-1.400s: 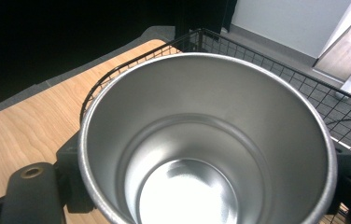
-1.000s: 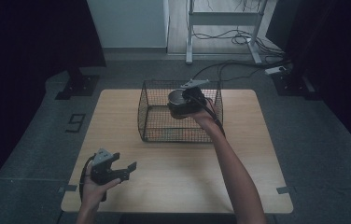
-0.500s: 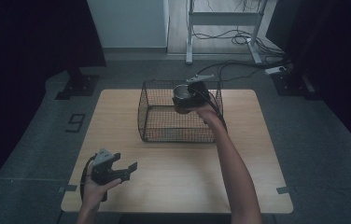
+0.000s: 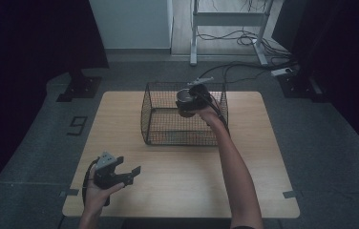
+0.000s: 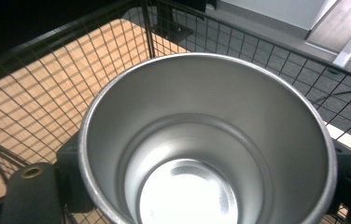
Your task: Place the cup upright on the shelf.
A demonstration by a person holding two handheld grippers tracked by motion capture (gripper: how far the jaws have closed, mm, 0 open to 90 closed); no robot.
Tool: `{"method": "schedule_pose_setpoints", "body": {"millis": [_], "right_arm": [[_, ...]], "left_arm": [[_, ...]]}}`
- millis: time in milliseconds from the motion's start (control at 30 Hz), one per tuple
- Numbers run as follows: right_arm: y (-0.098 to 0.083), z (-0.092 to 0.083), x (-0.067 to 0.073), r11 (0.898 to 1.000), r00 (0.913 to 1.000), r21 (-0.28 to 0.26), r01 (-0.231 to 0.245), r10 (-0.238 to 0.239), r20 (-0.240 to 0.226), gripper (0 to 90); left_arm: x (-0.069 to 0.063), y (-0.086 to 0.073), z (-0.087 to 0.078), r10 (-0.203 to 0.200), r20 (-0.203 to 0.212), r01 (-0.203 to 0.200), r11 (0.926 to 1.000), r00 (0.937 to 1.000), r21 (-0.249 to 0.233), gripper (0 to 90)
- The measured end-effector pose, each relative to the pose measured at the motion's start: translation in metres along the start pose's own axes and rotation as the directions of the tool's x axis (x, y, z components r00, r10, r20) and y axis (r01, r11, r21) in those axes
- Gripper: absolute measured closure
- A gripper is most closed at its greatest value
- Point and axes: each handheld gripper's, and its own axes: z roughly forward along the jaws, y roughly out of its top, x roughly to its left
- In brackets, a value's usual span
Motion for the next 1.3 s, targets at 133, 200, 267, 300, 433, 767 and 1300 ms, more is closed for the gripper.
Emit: {"method": "schedule_pose_setpoints", "body": {"millis": [133,200,267,300,433,767,1300], "right_arm": [[-0.003,0.007,-0.004,1.000,1.0000,0.005,-0.008,0.008,0.005,18.4],[-0.006,0.011,-0.006,1.000,0.9999,0.005,-0.016,0.016,0.004,18.4],[-0.008,0.015,-0.007,1.000,0.9999,0.010,-0.010,0.010,0.008,18.4],[-0.009,0.018,-0.007,1.000,0.9999,0.012,-0.011,0.011,0.008,18.4],[-0.013,0.025,-0.008,1.000,0.9999,0.025,-0.011,0.010,0.007,18.4],[-0.019,0.039,-0.011,0.999,0.9997,0.044,-0.023,0.023,0.006,18.4],[-0.029,0.060,-0.017,0.996,0.9994,0.089,-0.030,0.028,0.019,18.4]], "left_arm": [[0.000,0.001,-0.001,-0.002,0.007,0.002,1.0000,1.0000,-0.007,16.7],[0.000,0.000,-0.001,-0.002,0.005,0.002,1.0000,1.0000,-0.006,16.7],[0.000,0.000,-0.001,-0.001,0.005,0.001,1.0000,1.0000,-0.005,16.7],[0.000,0.000,-0.001,-0.002,0.004,0.002,1.0000,1.0000,-0.005,16.7],[0.001,0.000,-0.002,-0.004,0.002,0.004,1.0000,1.0000,-0.004,16.7],[0.001,0.000,-0.002,-0.002,0.001,0.002,1.0000,1.0000,-0.001,16.7],[0.002,0.000,-0.003,-0.003,-0.004,0.003,1.0000,1.0000,-0.004,16.7]]}}
